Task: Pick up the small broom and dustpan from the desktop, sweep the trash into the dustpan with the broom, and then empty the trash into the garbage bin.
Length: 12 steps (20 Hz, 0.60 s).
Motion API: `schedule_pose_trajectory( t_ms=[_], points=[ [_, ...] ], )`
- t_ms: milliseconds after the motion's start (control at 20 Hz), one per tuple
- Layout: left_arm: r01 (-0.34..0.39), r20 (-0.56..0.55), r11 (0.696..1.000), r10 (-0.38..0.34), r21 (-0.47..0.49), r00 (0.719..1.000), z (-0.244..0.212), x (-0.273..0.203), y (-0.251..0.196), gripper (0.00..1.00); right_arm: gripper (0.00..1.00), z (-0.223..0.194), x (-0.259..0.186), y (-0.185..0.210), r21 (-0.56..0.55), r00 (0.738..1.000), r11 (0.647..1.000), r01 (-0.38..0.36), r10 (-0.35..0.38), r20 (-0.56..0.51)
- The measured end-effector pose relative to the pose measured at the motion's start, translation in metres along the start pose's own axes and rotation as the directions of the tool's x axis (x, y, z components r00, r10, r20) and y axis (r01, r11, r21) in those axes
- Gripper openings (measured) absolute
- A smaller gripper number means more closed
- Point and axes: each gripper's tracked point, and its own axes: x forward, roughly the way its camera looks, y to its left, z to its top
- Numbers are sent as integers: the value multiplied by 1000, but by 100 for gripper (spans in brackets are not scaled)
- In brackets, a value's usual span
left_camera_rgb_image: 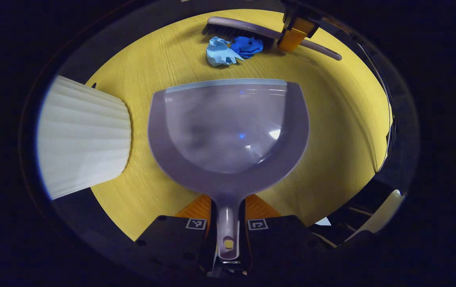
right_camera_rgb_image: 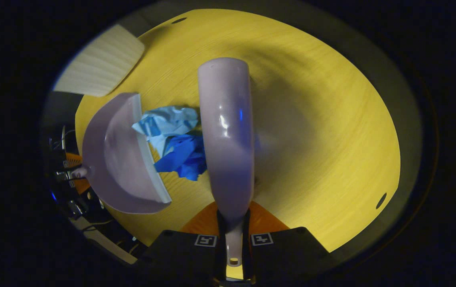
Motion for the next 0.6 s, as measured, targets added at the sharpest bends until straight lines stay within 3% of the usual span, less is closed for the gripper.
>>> schedule_pose_trajectory(
  t_ms=[250,400,500,600],
  points=[
    [-19,12,999,18,44,1000,3,0,6,21,17,-4,-8,36,-208,993,974,-95,79,-84],
    [-25,30,997,23,74,999,8,5,10,21,17,-5,-18,42,-306,973,929,-207,161,-168],
    [-57,50,994,53,97,997,5,0,13,21,17,-5,-20,45,-288,957,918,-271,224,-185],
    [-61,88,994,53,88,995,6,-1,7,21,17,6,-27,48,-243,948,917,-315,290,-135]
  ],
)
